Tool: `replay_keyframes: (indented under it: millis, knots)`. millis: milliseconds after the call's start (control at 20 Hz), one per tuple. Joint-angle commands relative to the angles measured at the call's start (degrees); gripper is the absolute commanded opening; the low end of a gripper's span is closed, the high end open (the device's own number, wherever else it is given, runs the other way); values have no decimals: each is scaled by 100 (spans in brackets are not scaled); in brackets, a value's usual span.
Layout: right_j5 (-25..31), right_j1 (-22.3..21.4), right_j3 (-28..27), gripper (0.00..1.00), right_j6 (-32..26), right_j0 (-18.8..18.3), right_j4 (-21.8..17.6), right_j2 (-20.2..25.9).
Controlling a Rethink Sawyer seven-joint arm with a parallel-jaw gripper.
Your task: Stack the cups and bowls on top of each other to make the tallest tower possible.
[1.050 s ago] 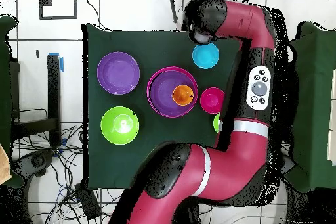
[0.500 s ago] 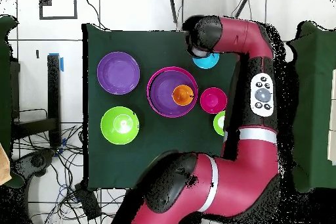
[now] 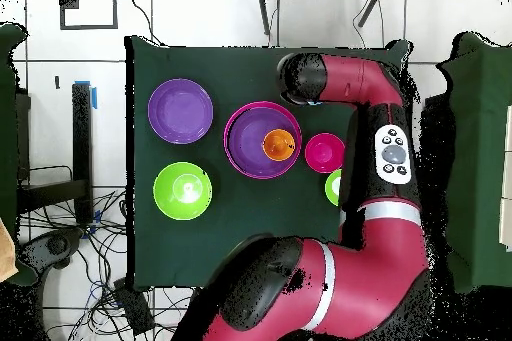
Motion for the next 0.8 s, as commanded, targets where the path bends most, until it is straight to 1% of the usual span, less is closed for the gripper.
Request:
replay_keyframes:
  millis: [50, 250, 450, 700, 800]
  knots:
    - [-489, -1, 923, 100, 362, -45, -36, 36]
    - [-617, 68, 951, 100, 362, -9, -66, -63]
    - [-875, 56, 1211, 100, 409, -30, -76, -102]
    - [-1180, 49, 1511, 100, 377, -94, -13, 70]
    - [-1173, 76, 1486, 100, 346, -89, 36, 128]
